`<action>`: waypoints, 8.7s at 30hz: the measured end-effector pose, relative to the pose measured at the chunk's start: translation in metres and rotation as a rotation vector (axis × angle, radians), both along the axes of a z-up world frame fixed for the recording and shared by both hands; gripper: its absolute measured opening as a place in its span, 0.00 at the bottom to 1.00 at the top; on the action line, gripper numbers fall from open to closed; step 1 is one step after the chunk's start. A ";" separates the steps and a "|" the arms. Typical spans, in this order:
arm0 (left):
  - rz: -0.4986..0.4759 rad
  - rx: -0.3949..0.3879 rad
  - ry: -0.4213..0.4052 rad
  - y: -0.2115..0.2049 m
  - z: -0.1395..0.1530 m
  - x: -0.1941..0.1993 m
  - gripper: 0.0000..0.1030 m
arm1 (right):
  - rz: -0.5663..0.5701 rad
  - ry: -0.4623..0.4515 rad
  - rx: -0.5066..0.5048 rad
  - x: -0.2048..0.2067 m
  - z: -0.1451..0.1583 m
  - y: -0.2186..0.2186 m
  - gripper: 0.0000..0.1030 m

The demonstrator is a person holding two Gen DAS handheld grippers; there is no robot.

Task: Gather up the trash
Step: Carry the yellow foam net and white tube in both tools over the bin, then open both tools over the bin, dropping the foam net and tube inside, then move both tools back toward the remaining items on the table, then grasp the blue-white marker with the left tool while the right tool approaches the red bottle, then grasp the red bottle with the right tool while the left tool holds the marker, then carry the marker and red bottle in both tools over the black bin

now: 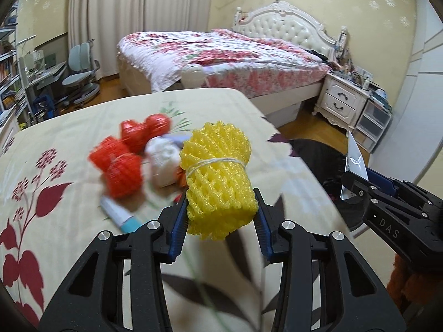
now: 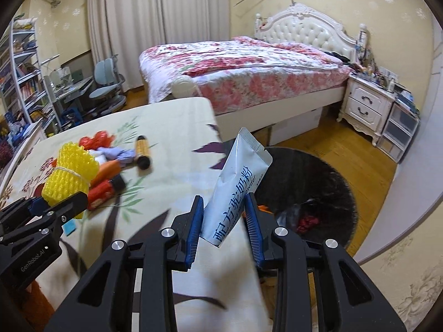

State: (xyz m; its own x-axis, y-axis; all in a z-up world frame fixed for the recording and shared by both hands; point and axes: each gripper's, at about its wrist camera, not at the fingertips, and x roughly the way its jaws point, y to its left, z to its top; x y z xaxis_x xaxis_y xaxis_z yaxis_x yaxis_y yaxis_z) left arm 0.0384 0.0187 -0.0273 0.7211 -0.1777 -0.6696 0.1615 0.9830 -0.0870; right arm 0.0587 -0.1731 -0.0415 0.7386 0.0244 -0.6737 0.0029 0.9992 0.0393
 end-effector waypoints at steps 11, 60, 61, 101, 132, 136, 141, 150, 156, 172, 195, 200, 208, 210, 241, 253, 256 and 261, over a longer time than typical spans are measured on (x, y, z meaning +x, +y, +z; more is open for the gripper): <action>-0.119 0.038 -0.001 -0.086 -0.006 0.044 0.40 | -0.113 0.023 0.023 0.021 -0.018 -0.067 0.31; -0.129 0.112 0.034 -0.156 -0.028 0.095 0.84 | -0.248 0.073 0.031 0.041 -0.046 -0.122 0.67; -0.124 0.114 0.030 -0.153 -0.026 0.093 0.84 | -0.250 0.072 0.032 0.040 -0.046 -0.122 0.67; 0.262 0.065 0.222 0.073 -0.043 0.026 0.73 | 0.051 0.088 0.039 0.025 -0.033 0.039 0.73; 0.209 0.039 0.117 0.119 -0.035 -0.012 0.17 | 0.161 0.091 0.079 0.037 -0.024 0.099 0.73; 0.230 0.036 0.124 0.130 -0.037 -0.013 0.16 | 0.197 0.095 0.100 0.050 -0.024 0.121 0.73; 0.250 0.025 0.133 0.142 -0.039 -0.013 0.16 | 0.192 0.124 0.092 0.066 -0.032 0.138 0.73; 0.241 0.002 0.142 0.146 -0.042 -0.011 0.16 | 0.169 0.171 0.060 0.053 -0.044 0.119 0.73; 0.237 -0.012 0.143 0.148 -0.042 -0.012 0.16 | 0.182 0.153 0.039 0.050 -0.041 0.124 0.55; 0.223 -0.066 0.132 0.154 -0.040 -0.020 0.16 | 0.226 0.134 0.058 0.039 -0.039 0.124 0.24; 0.140 -0.074 0.053 0.120 -0.011 -0.031 0.14 | 0.163 0.063 0.069 0.023 -0.016 0.087 0.24; 0.089 -0.080 0.034 0.099 -0.003 -0.029 0.14 | 0.124 0.039 0.062 0.020 -0.009 0.070 0.24; -0.025 -0.086 -0.007 0.046 0.011 -0.014 0.14 | 0.038 0.009 0.063 0.016 -0.001 0.031 0.24; -0.057 -0.087 -0.011 0.030 0.012 -0.009 0.14 | 0.013 0.004 0.062 0.016 0.000 0.021 0.24; -0.293 0.025 0.041 -0.160 -0.027 0.084 0.14 | -0.251 0.040 0.073 0.044 -0.040 -0.111 0.24; -0.296 0.063 0.062 -0.179 -0.040 0.102 0.14 | -0.281 0.044 0.093 0.052 -0.044 -0.129 0.24; -0.295 0.071 0.069 -0.180 -0.043 0.103 0.14 | -0.278 0.048 0.091 0.052 -0.045 -0.130 0.24; -0.293 0.076 0.072 -0.182 -0.043 0.105 0.14 | -0.277 0.049 0.092 0.052 -0.046 -0.129 0.24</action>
State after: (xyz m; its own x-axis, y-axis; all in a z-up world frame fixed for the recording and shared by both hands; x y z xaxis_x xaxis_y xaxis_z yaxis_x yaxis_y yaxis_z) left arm 0.1438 -0.1638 -0.0703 0.5969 -0.3187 -0.7363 0.4355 0.8995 -0.0363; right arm 0.1111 -0.3024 -0.0874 0.6926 -0.1112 -0.7127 0.2789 0.9525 0.1224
